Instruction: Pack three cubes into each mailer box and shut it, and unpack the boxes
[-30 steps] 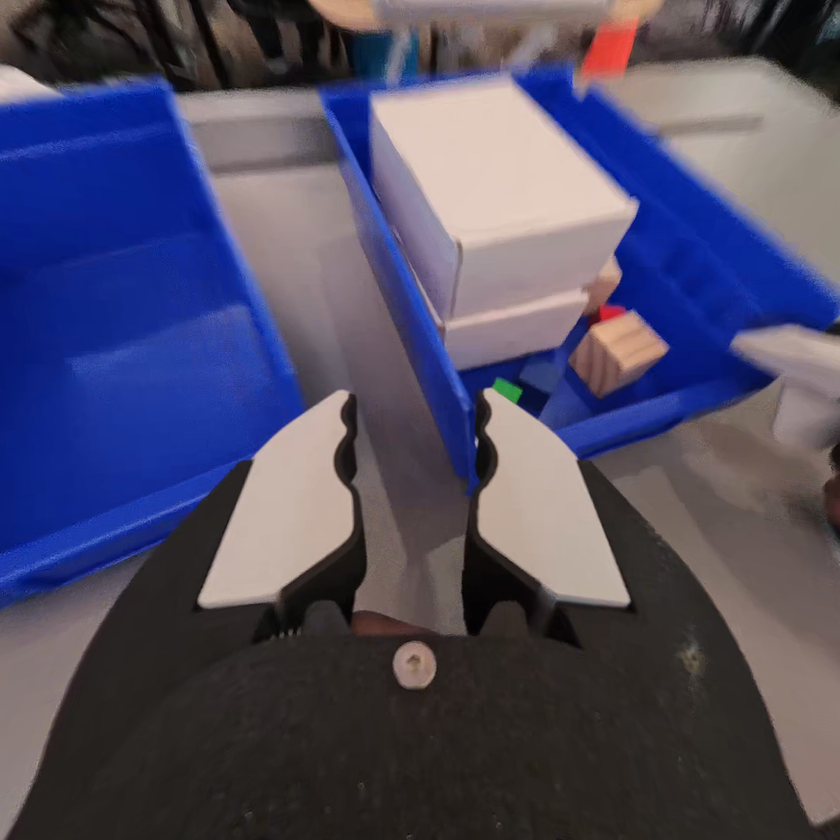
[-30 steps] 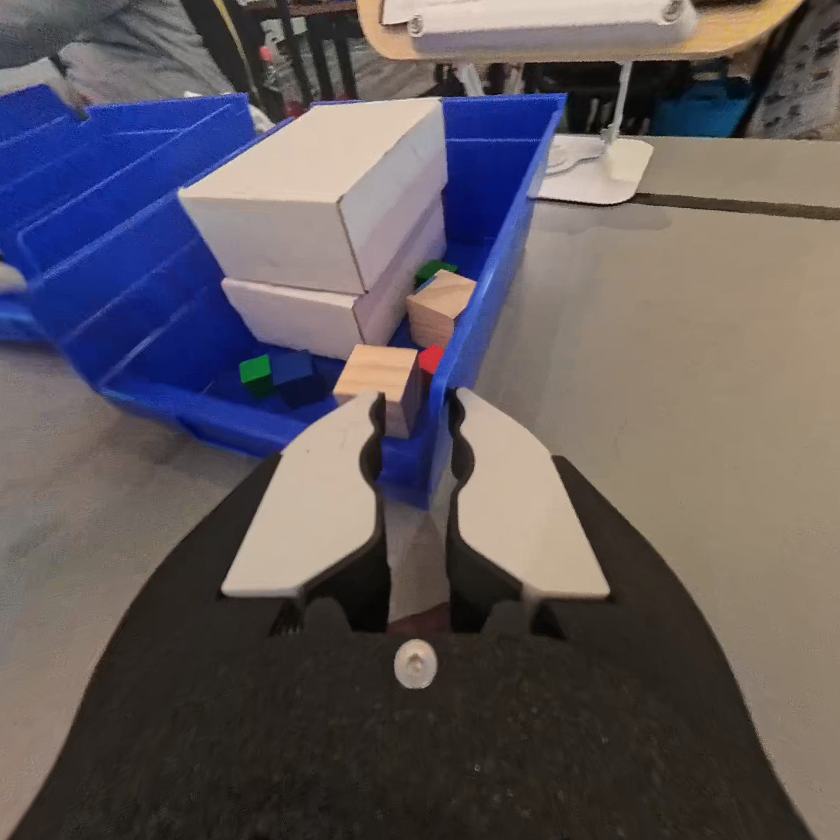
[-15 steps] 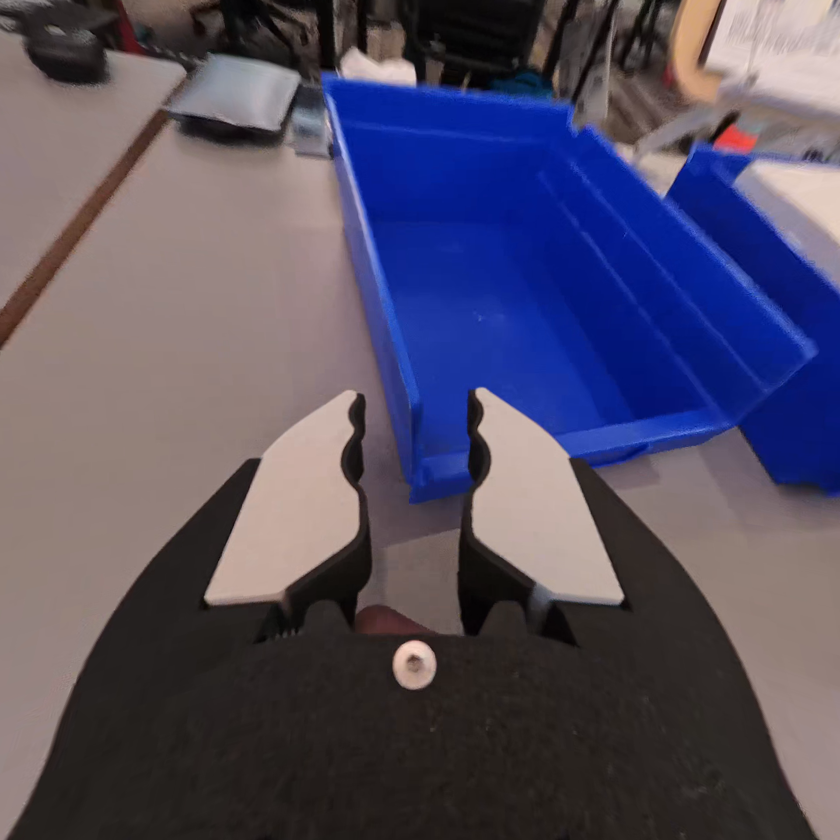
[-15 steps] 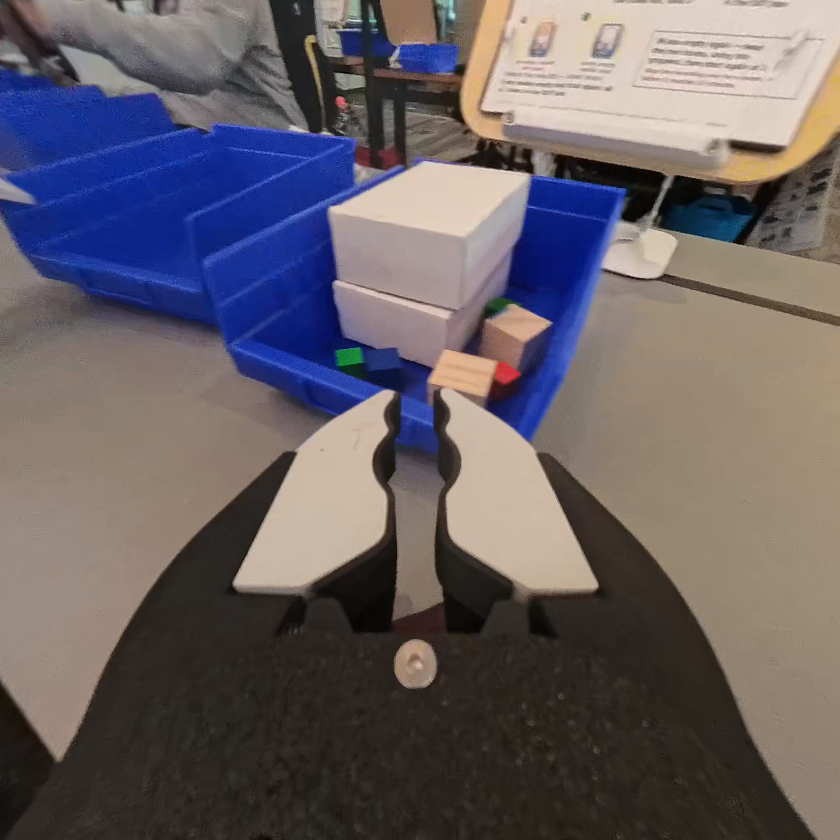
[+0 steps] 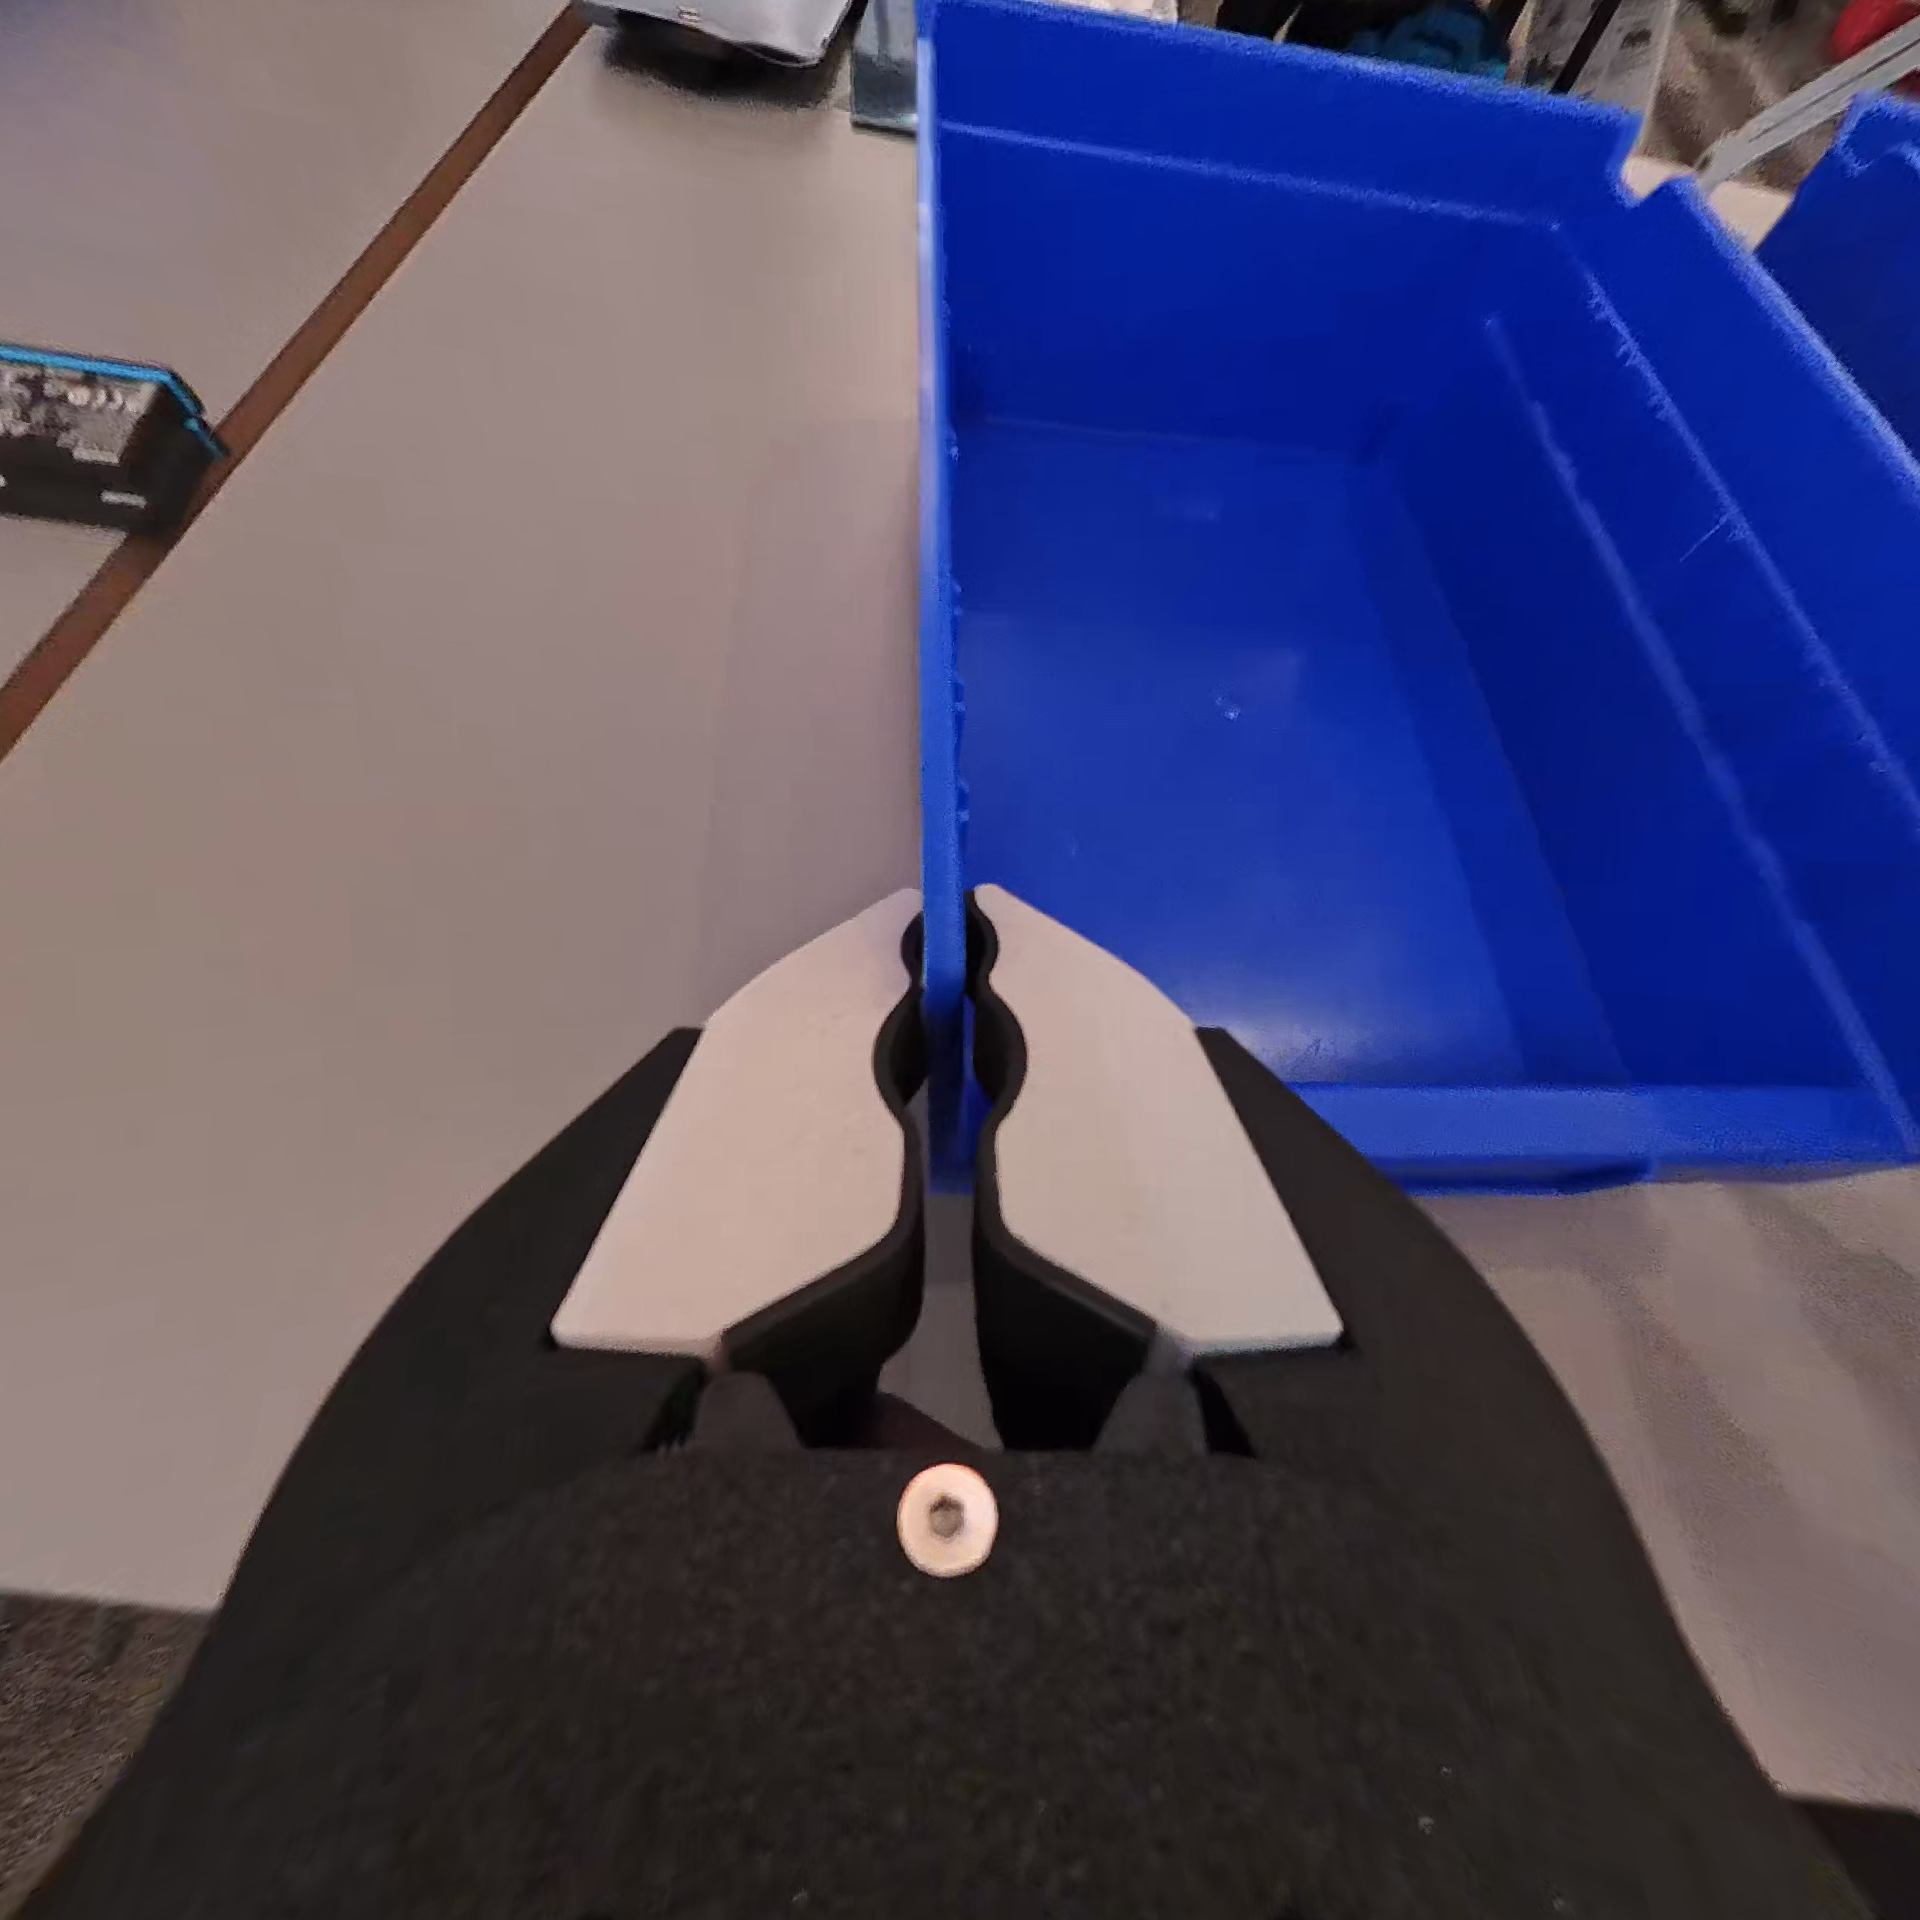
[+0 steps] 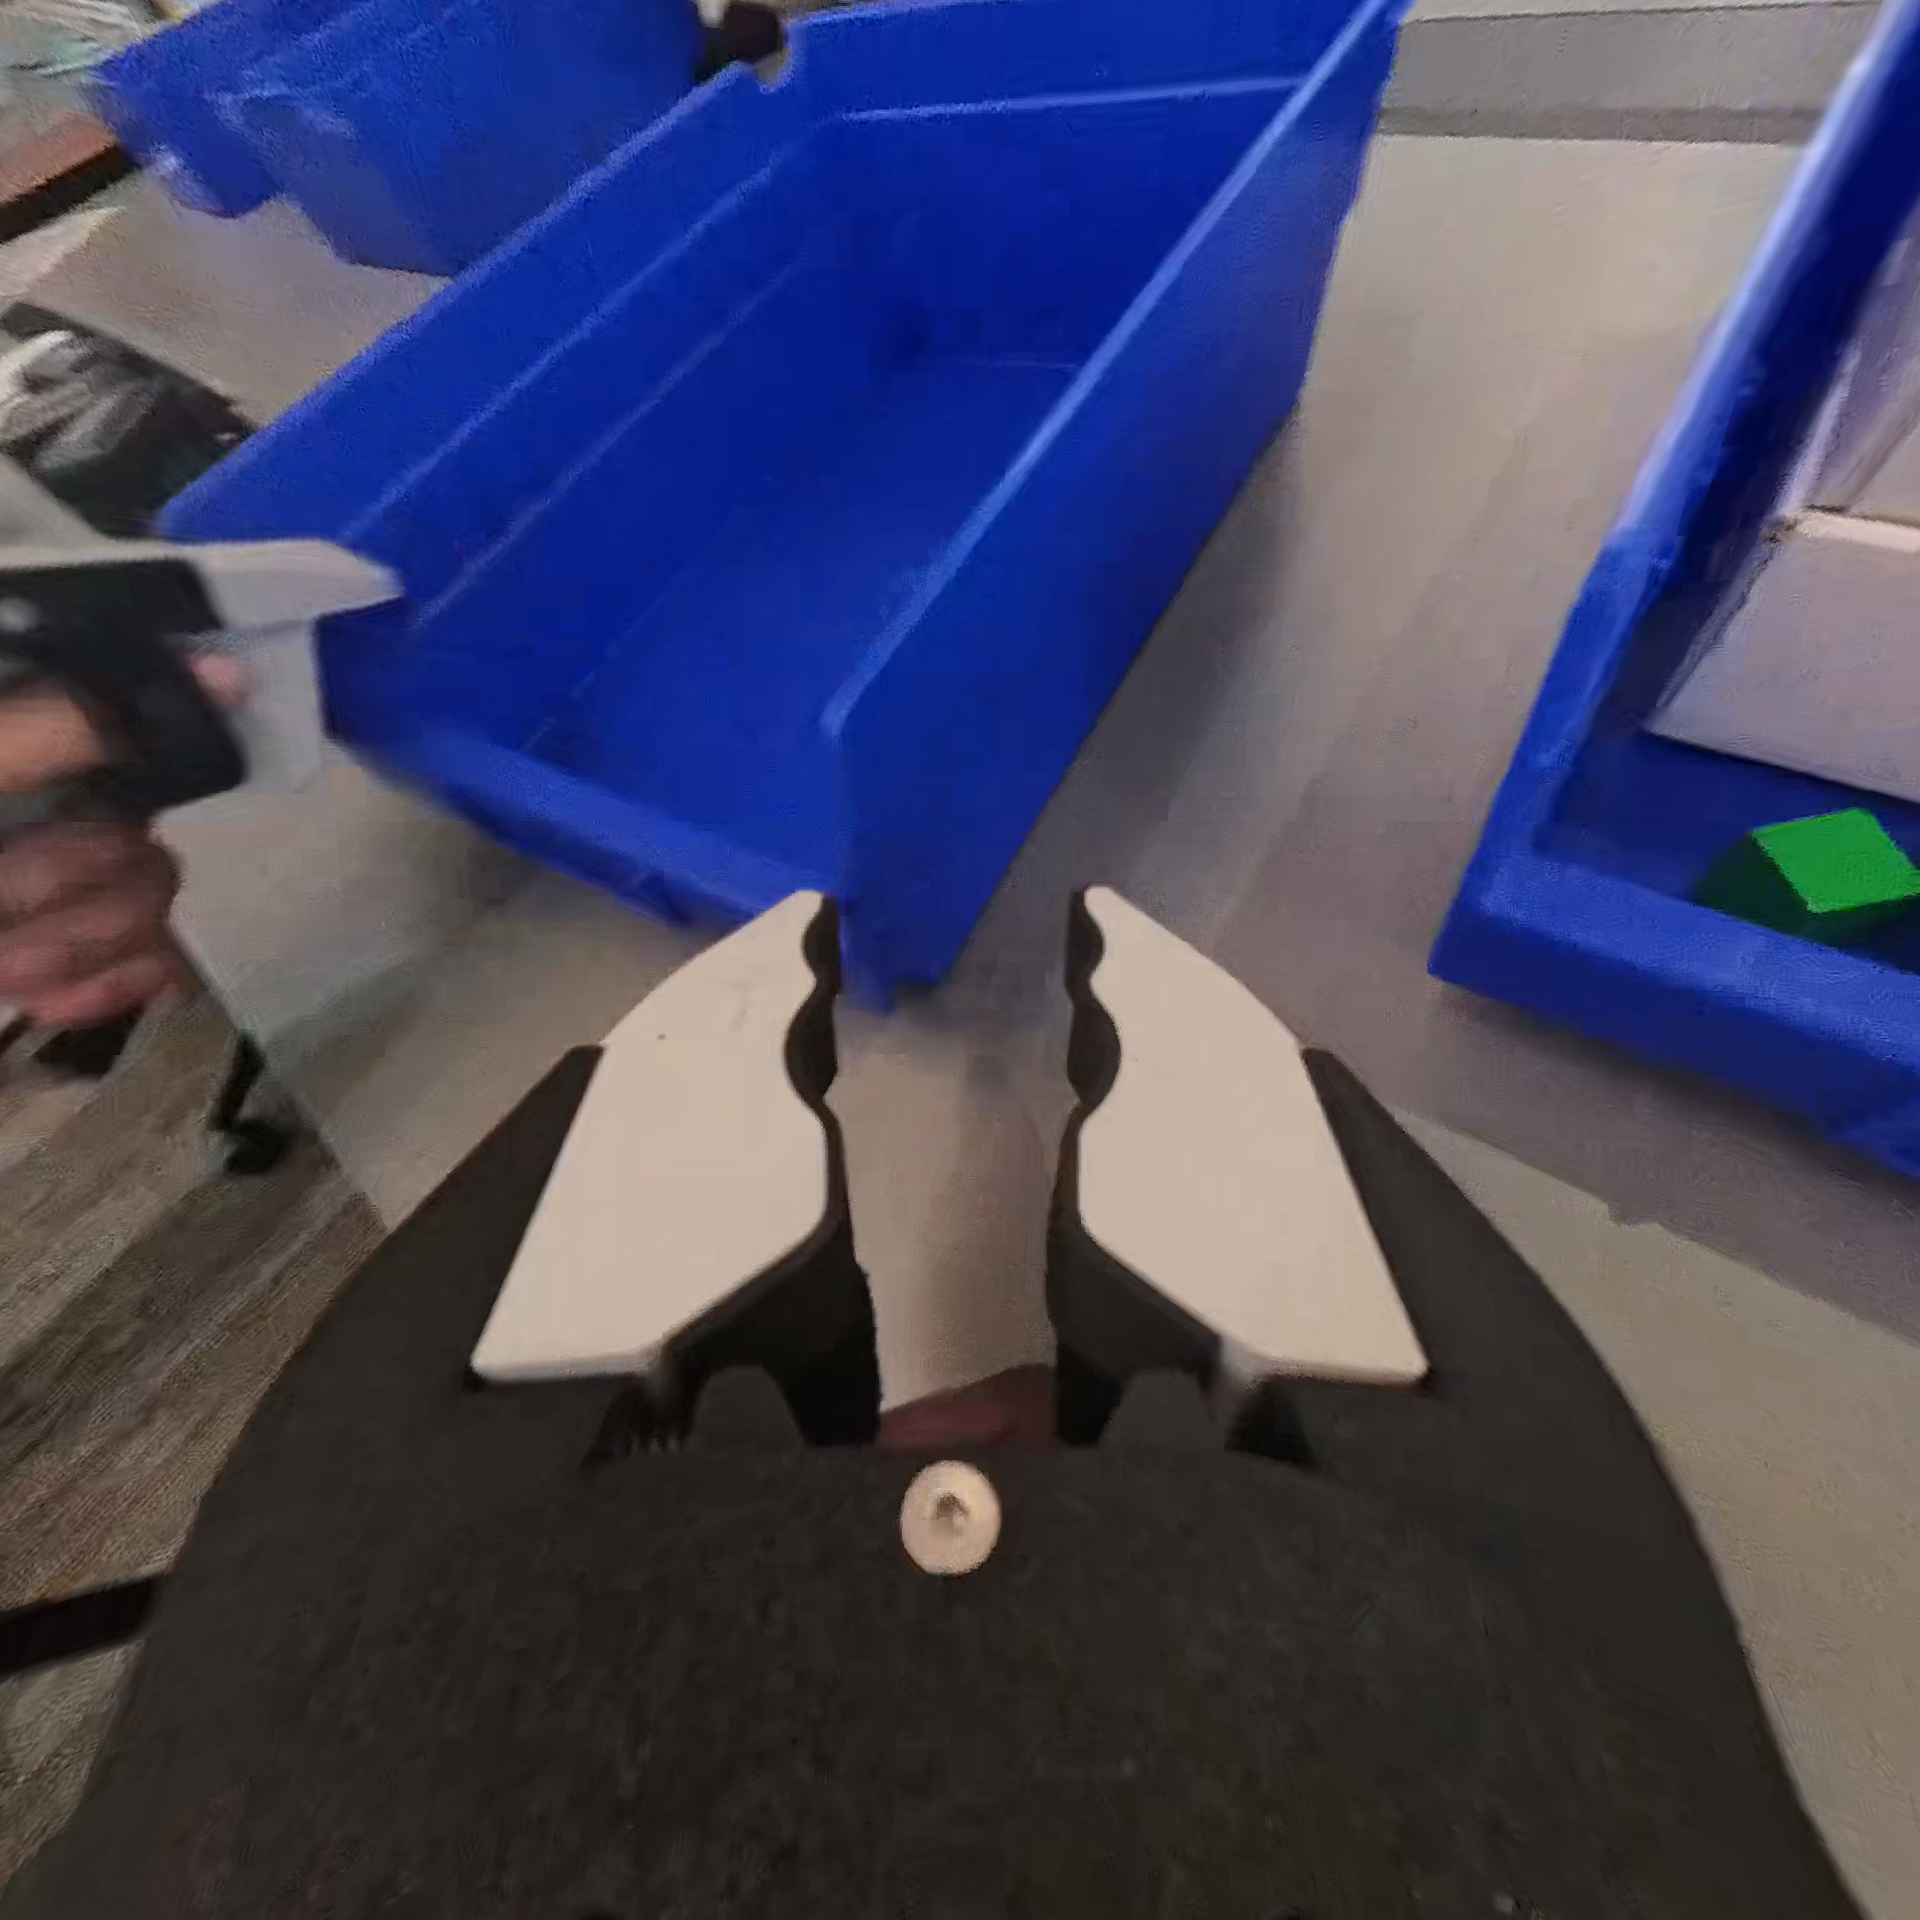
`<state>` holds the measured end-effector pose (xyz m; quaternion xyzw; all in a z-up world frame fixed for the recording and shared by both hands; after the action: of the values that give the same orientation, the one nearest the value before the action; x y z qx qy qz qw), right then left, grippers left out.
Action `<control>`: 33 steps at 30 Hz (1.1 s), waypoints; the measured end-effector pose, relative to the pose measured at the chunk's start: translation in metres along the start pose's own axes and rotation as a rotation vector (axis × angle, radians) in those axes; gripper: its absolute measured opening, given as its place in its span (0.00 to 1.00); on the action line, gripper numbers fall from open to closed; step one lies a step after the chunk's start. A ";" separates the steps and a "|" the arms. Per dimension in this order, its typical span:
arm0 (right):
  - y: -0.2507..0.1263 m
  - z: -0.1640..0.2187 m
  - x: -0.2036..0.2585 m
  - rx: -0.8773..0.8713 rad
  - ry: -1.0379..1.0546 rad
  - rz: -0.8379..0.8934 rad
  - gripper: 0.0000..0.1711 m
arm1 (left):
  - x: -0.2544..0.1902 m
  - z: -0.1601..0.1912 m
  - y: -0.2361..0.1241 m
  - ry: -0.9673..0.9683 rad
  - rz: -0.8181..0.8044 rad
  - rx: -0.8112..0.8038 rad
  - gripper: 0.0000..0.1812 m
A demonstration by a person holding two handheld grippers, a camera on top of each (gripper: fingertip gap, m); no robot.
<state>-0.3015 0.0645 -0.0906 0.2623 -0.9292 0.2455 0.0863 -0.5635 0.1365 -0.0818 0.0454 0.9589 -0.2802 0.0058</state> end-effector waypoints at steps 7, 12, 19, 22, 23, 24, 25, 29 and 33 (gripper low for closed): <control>0.040 -0.009 0.022 0.017 -0.082 0.090 0.18 | 0.007 0.022 -0.029 0.003 0.014 -0.046 0.02; 0.011 -0.035 0.038 -0.083 -0.201 0.169 0.04 | -0.007 0.008 -0.067 0.024 -0.122 -0.141 0.01; -0.091 -0.100 0.012 -0.328 -0.339 0.311 0.03 | -0.091 -0.051 -0.109 0.020 -0.011 -0.406 0.01; -0.155 -0.115 -0.032 -0.396 -0.302 0.427 0.03 | -0.168 -0.082 -0.113 0.065 0.109 -0.432 0.02; -0.179 -0.117 -0.052 -0.416 -0.271 0.467 0.03 | -0.200 -0.089 -0.113 0.095 0.143 -0.440 0.02; -0.203 -0.117 -0.074 -0.439 -0.230 0.507 0.03 | -0.235 -0.093 -0.112 0.137 0.178 -0.436 0.02; -0.228 -0.115 -0.098 -0.468 -0.165 0.523 0.03 | -0.270 -0.095 -0.111 0.165 0.219 -0.428 0.02; -0.322 -0.091 -0.191 -0.436 0.006 0.663 0.02 | -0.410 -0.077 -0.106 0.224 0.353 -0.357 0.02; -0.381 -0.040 -0.284 -0.325 0.092 0.782 0.02 | -0.527 -0.020 -0.086 0.335 0.385 -0.287 0.03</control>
<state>0.1419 -0.0715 0.0187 -0.1384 -0.9805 0.1218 0.0684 -0.0462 0.0312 -0.0001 0.2707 0.9501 -0.1240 -0.0932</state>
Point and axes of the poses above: each gripper's, where its closed fingertips meet, y out along the fingers, z out of its underside, x = y × z across the jaws, the point moved 10 cm from there along -y, back along the fingers, and after that the axes turned 10 degrees about -z, right-handed, at the moved point
